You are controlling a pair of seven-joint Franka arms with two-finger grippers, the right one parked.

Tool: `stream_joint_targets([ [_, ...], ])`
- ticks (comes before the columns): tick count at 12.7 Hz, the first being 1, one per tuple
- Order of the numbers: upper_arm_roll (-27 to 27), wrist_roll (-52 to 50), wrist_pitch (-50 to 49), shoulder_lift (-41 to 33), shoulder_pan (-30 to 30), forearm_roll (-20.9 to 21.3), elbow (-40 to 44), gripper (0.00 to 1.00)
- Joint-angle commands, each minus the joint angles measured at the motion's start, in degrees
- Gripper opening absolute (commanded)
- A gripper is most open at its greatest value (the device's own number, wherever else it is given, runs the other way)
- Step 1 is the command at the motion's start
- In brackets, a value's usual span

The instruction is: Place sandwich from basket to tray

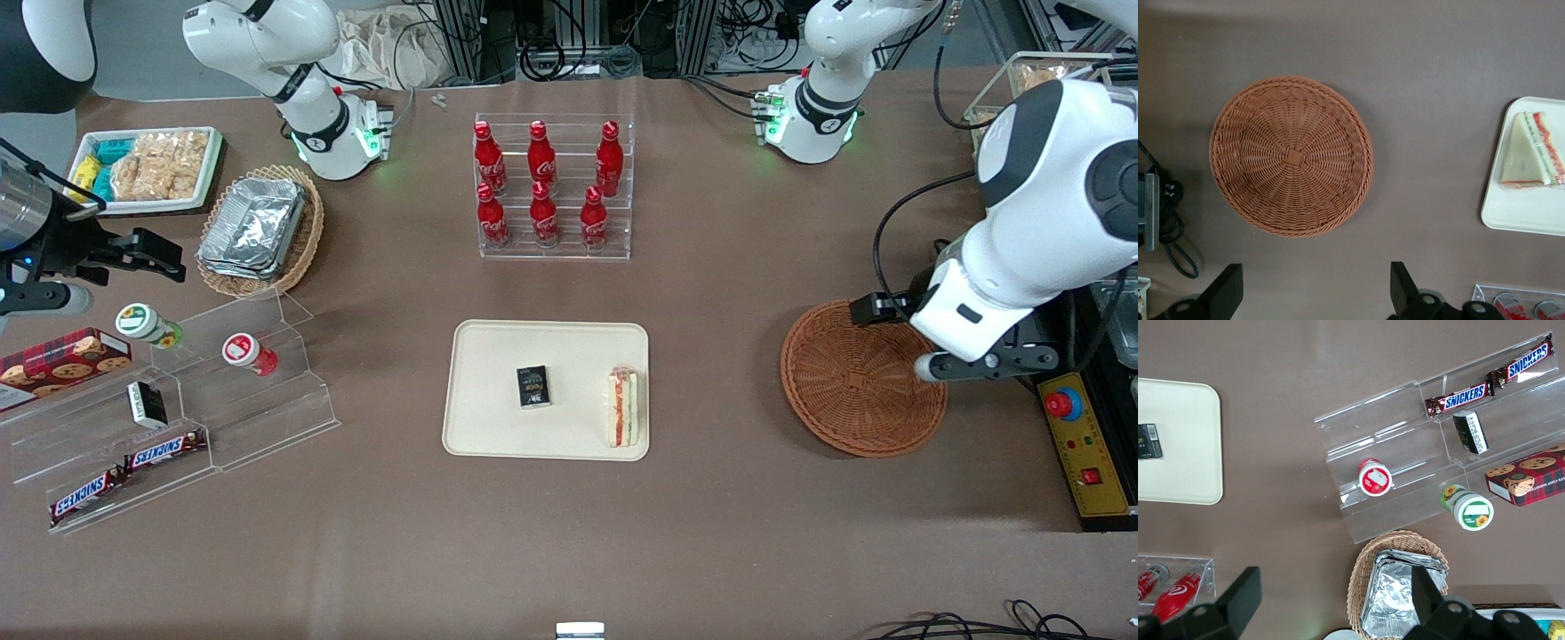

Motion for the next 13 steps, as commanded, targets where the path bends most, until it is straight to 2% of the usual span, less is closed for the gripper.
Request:
stream_joint_targets([
  [1, -0.1, 1.3, 1.3, -2.3, 1.4, -1.9, -1.8, 0.99],
  [4, 0.5, 1.3, 0.4, -4.7, 1.3, -1.9, -3.2, 0.99],
  [5, 4.2, 1.9, 1.3, -7.0, -0.8, -2.1, -5.5, 0.99],
  [6, 12.0, 2.6, 1.4, -8.6, -7.6, -3.1, -6.3, 0.99],
  [7, 21.1, 5.2, 1.7, -10.7, -14.2, -6.4, -6.9, 0.99],
  [8, 26.6, 8.6, 2.5, -13.0, -18.2, -9.0, -9.3, 0.99],
  [11, 28.3, 12.4, 8.9, -21.6, -19.1, -9.4, -21.2, 0.99],
  [13, 28.4, 15.6, 8.4, -21.7, -19.6, -8.9, -22.0, 0.99],
])
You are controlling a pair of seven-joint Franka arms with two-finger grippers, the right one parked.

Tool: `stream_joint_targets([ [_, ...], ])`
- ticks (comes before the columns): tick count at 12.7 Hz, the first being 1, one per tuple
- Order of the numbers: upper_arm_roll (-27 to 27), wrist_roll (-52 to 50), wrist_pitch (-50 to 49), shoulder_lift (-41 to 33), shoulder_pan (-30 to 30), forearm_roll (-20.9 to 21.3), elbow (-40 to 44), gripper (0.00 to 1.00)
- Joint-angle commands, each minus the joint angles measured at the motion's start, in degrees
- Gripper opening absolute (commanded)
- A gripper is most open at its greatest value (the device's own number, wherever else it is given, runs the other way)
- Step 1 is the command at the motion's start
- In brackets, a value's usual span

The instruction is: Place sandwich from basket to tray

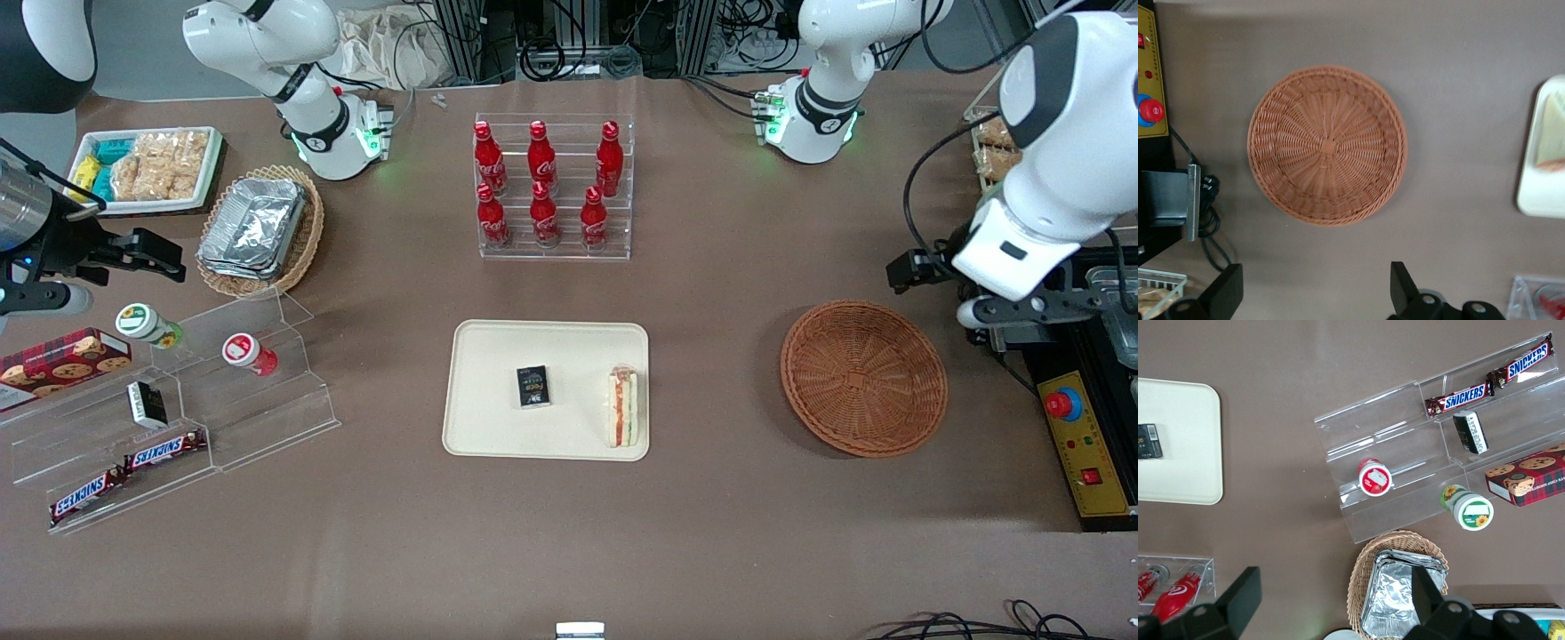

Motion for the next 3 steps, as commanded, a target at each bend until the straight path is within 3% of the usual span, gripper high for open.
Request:
stream_joint_targets([
  [1, 1.2, 2.9, 0.4, -1.2, -0.8, -0.3, -1.9, 1.0],
  [3, 1.2, 2.9, -4.1, 3.9, -0.8, -0.2, 5.0, 1.0],
])
